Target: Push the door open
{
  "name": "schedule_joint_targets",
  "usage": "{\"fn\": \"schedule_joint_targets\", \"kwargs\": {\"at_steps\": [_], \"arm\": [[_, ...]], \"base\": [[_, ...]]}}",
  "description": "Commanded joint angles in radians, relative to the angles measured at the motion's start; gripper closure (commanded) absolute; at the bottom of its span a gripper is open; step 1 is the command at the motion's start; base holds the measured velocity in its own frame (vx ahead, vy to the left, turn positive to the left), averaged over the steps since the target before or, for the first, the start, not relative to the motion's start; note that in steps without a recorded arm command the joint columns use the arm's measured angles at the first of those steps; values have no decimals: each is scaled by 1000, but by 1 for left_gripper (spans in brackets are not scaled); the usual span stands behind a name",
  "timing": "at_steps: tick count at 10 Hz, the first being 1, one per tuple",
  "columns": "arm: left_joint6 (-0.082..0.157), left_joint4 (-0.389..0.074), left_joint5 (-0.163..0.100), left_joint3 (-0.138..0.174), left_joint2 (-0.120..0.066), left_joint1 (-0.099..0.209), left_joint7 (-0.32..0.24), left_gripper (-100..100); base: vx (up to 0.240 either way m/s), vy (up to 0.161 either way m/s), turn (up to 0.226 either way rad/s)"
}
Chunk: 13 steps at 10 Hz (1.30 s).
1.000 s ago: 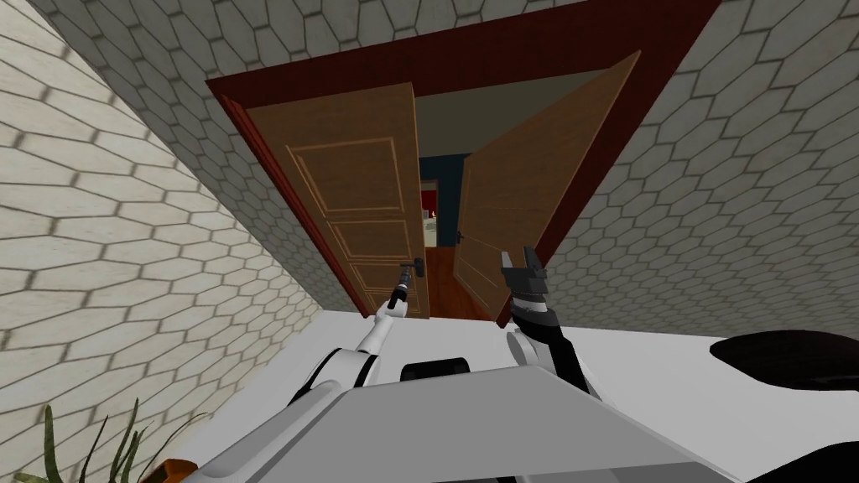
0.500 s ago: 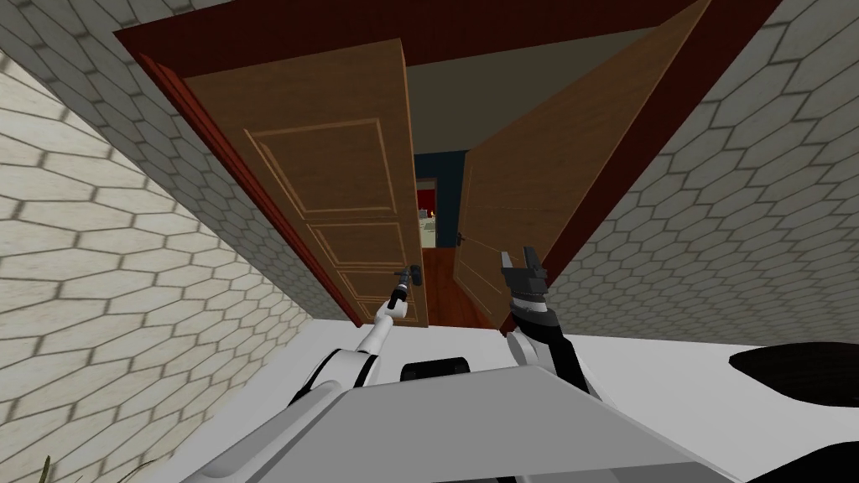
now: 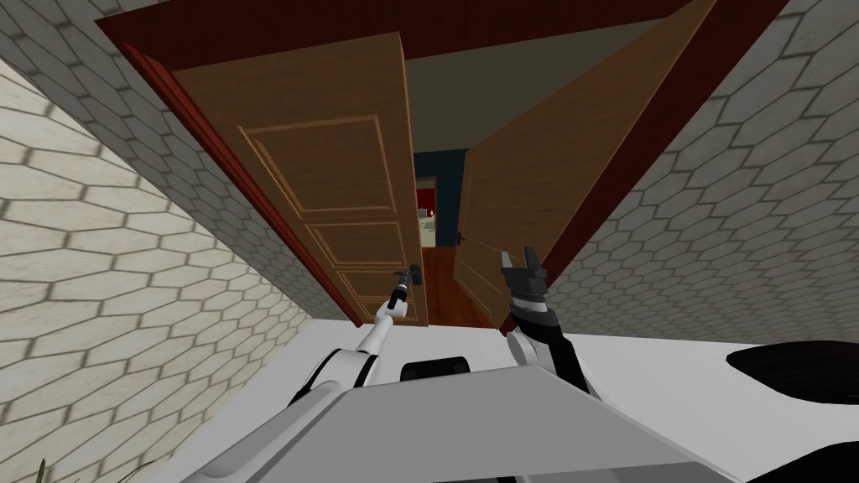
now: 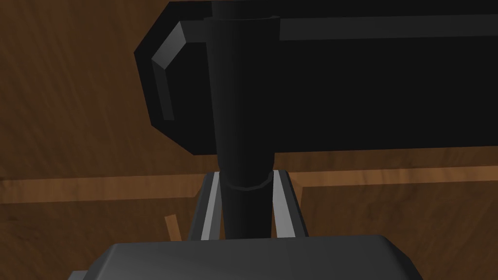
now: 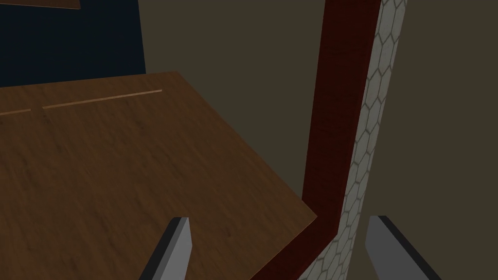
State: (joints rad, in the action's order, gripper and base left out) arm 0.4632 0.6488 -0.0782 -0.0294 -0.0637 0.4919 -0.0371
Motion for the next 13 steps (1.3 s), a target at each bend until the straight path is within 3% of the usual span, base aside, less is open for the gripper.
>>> {"fn": "schedule_joint_targets", "kwargs": {"at_steps": [1, 6, 13], "arm": [[1, 0, 0, 0, 0, 0, 0, 100], [0, -3, -8, 23, -13, -2, 10, 100], [1, -9, -29, 88, -41, -6, 37, 100]], "base": [[0, 0, 0], [91, -52, 31], [169, -91, 57]]}}
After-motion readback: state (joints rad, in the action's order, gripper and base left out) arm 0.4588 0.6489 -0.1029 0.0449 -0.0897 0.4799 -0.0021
